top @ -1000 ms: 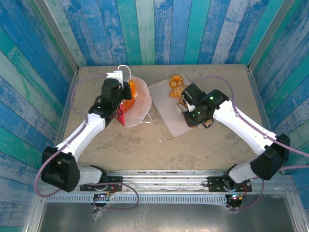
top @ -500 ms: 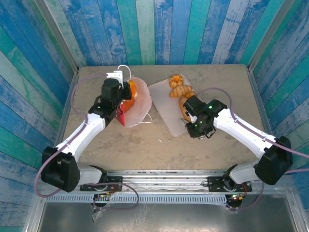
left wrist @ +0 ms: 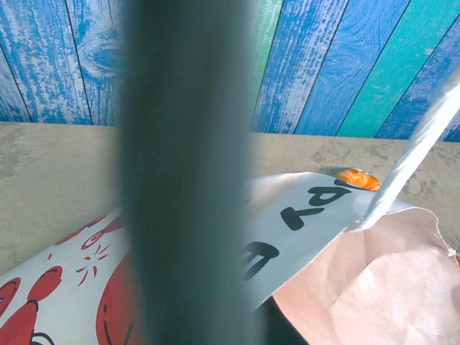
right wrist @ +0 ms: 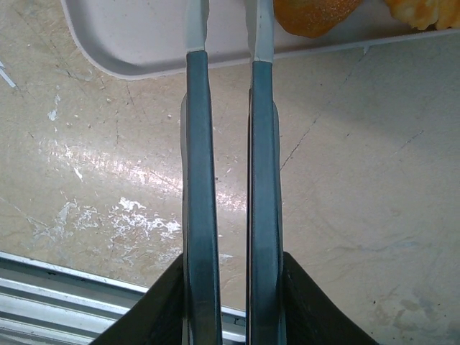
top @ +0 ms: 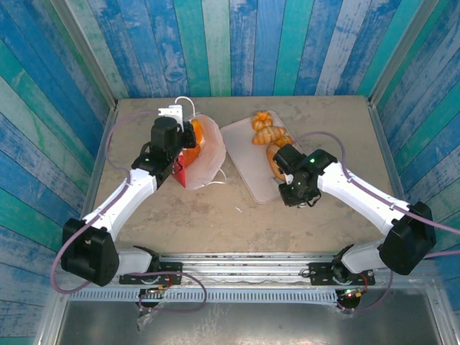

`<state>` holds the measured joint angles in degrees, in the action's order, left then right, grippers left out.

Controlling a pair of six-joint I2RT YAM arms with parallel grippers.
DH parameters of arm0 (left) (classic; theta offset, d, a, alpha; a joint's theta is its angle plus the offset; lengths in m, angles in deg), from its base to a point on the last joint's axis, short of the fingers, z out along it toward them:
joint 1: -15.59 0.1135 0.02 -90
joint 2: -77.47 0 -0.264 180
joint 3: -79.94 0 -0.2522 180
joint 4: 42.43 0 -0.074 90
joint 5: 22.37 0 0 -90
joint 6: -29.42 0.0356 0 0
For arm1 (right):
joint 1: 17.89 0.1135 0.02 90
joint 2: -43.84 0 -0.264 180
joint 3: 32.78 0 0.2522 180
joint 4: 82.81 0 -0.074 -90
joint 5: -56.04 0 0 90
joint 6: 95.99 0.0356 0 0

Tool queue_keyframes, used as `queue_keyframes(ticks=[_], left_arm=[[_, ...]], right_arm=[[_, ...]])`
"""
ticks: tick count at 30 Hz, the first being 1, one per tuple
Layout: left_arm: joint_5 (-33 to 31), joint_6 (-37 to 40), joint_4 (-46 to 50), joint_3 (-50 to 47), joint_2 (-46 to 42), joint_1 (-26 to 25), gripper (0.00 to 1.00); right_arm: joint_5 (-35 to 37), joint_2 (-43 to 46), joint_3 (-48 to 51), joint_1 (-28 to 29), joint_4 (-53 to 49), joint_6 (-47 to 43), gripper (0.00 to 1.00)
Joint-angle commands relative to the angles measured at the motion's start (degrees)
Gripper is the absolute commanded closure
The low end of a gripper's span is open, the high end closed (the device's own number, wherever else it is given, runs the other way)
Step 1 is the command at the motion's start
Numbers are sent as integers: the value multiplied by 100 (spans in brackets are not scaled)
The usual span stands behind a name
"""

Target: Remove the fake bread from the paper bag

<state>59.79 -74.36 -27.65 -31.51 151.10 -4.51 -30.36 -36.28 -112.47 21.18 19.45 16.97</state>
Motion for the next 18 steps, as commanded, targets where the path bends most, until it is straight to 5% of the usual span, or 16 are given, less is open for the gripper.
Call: queue_keyframes(ticks=[1, 18], left_arm=[[-22, -41, -115, 38, -346, 9, 92], [660, 544, -49, -38, -368, 10, 92]], right_arm=[[125, -48, 56, -37, -115, 71, 69], [-992, 478, -1026, 82, 261, 63, 68]])
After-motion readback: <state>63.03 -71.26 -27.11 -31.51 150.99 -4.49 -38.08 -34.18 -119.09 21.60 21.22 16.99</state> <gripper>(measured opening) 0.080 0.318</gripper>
